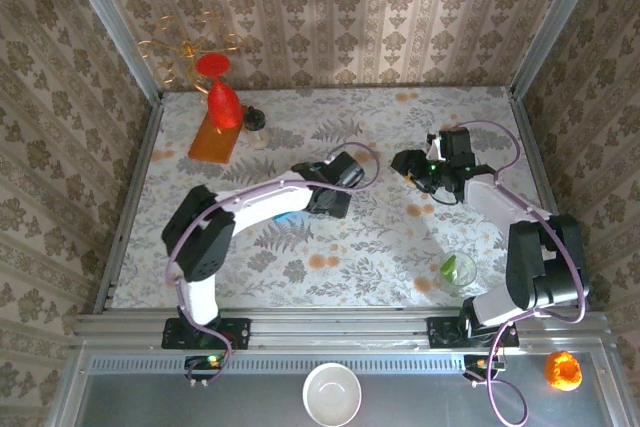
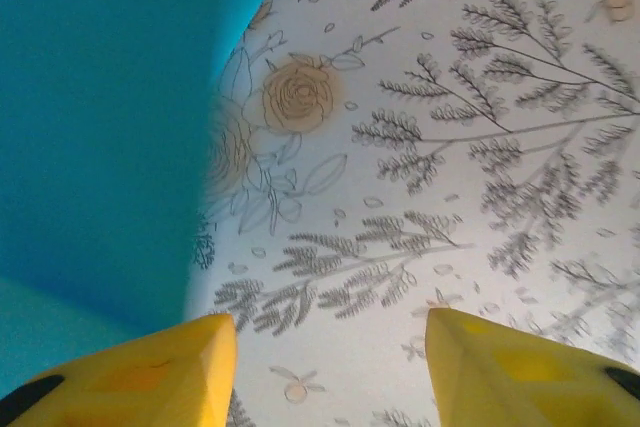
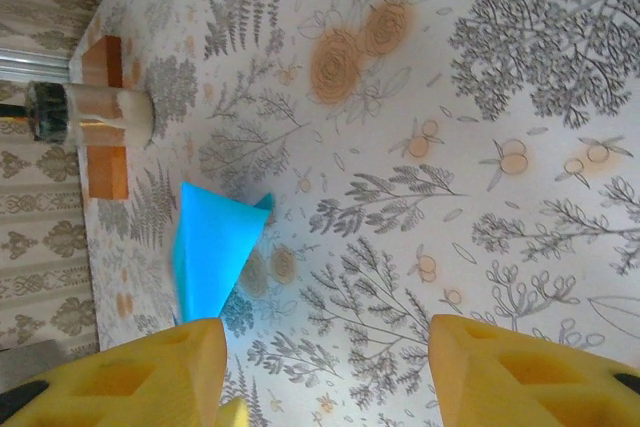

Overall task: Fold a paper plane with a square sheet of paper (pick it up from the middle)
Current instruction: Turn over the paper at the center of the table, then fold the wing for the fifth time at the center of the table.

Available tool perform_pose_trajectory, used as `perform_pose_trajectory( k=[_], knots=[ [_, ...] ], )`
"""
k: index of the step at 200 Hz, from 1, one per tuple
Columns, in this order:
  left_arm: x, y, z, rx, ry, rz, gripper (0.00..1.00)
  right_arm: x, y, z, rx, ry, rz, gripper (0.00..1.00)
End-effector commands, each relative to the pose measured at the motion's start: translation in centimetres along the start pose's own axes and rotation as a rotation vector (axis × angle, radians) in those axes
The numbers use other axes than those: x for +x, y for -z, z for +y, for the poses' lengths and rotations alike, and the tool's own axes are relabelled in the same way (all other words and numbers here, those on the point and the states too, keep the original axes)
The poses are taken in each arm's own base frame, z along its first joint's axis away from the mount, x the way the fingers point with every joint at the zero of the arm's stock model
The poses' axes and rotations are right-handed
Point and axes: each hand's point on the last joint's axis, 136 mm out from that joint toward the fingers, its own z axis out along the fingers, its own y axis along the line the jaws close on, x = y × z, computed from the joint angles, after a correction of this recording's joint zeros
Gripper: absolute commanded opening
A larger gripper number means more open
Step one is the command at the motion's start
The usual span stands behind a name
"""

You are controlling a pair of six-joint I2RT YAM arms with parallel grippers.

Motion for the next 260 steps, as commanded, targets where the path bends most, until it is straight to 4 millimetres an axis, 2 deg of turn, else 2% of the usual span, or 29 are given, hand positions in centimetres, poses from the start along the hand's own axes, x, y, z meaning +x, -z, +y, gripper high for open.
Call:
perform_pose_trajectory(
  k=[1, 41, 82, 133, 196, 228, 260],
  knots=[
    [-0.7, 1.4, 0.1, 0.18, 0.179, -0.05, 0.57, 1.8, -0.3, -0.3, 0.017, -0.006, 0.035, 0.57],
    [0.2, 2.6, 3.6, 0.371, 0.387, -0.13, 0.62, 4.9, -1.8, 2.4, -0.051, 0.027, 0.105, 0.57],
    [1.2, 1.0, 6.9, 0.371, 0.45, -0.123, 0.61, 7.4, -3.8, 3.3, -0.047, 0.049, 0.141, 0.57],
    [-0.5, -0.6, 7.2, 0.401, 0.476, -0.118, 0.57, 8.4, -5.3, 4.1, -0.059, 0.056, 0.187, 0.57],
    [-0.8, -3.5, 8.8, 0.346, 0.557, -0.065, 0.56, 8.6, -6.7, 4.8, -0.095, 0.069, 0.242, 0.57],
    [-0.3, -4.2, 9.0, 0.337, 0.619, -0.036, 0.55, 9.2, -7.3, 4.5, -0.1, 0.077, 0.273, 0.57],
    [1.1, -5.0, 9.8, 0.284, 0.68, 0.005, 0.52, 9.9, -8.1, 4.0, -0.108, 0.085, 0.307, 0.57]
  ],
)
